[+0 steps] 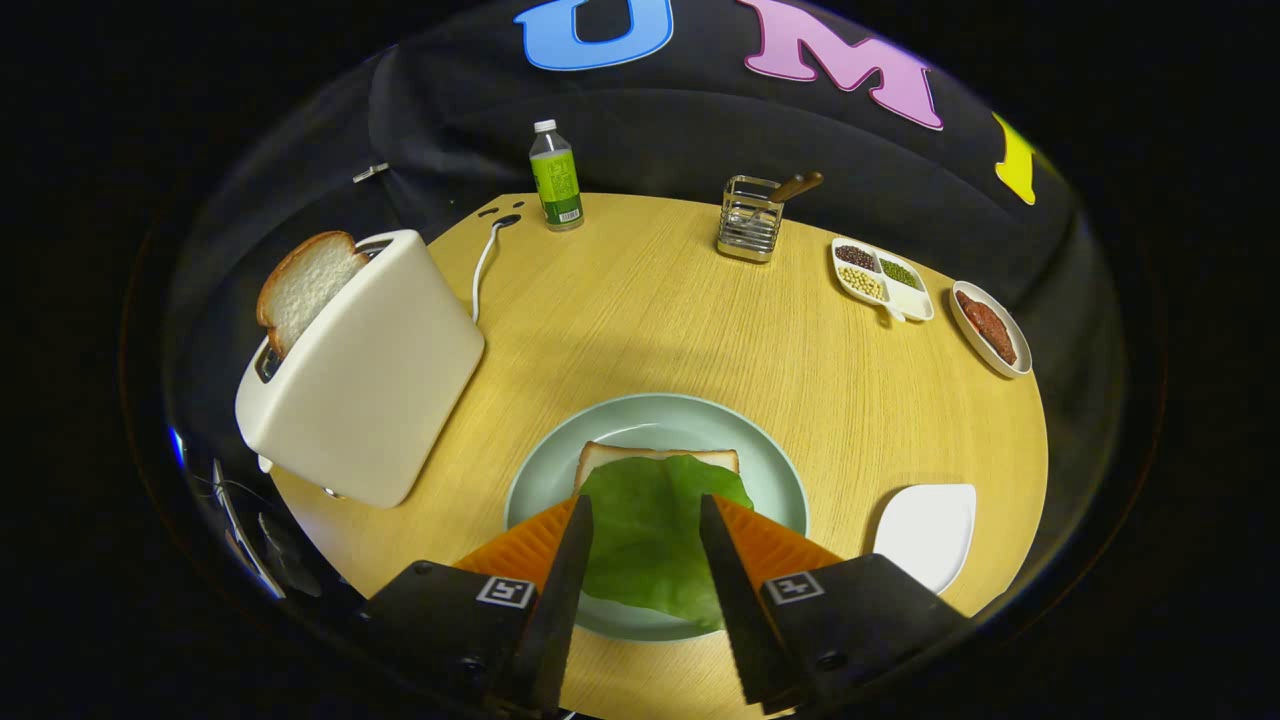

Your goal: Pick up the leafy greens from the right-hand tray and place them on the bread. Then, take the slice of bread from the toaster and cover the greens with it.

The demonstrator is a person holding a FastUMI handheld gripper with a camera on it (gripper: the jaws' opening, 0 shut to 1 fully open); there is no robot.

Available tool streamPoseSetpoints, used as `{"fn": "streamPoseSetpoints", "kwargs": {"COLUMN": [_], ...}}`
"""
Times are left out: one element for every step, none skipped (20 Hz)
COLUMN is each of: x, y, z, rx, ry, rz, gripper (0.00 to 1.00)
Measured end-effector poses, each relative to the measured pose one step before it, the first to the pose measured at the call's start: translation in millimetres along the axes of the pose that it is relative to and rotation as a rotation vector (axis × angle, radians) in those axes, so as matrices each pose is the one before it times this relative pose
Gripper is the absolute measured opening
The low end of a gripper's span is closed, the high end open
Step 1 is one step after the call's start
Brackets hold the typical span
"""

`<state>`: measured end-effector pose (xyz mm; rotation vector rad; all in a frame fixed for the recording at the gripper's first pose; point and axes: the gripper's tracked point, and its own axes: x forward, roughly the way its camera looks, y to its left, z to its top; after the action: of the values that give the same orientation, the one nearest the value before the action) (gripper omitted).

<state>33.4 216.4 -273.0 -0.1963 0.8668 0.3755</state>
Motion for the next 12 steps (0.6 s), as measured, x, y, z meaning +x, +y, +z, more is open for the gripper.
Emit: {"fn": "streamPoseSetpoints", "kwargs": {"x": [-2.72,-4.2,-4.32,-4.54,-6.5,-5.62,-3.79,-5.78,-5.42,-2.81,-3.28,-1.88], "y": [1.76,0.99,3.29,3.69,5.18,8.71,6.9,6.87,8.96,9.11,11.73,11.99], "z": [4.07,5.94,5.44,8.27,8.76,10.98,5.84,8.75,12.12,10.67,10.14,9.38], "rx": [0.0049,0.00439,0.00376,-0.0001,-0.00382,-0.00542,-0.00216,-0.004,-0.00776,-0.00793,-0.00678,-0.00559], "ry": [-0.01693,-0.01583,-0.01797,-0.02165,-0.02425,-0.02293,-0.00965,-0.01633,-0.02507,-0.02283,-0.0194,-0.01485], "rz": [0.00226,-0.00122,0.00235,0.00615,0.00824,0.01982,0.01378,0.01201,0.01361,0.01498,0.02169,0.02426], "gripper": [0.8,0.88,1.0,0.99,0.99,0.99,0.99,0.99,0.99,0.99,0.99,0.99]}}
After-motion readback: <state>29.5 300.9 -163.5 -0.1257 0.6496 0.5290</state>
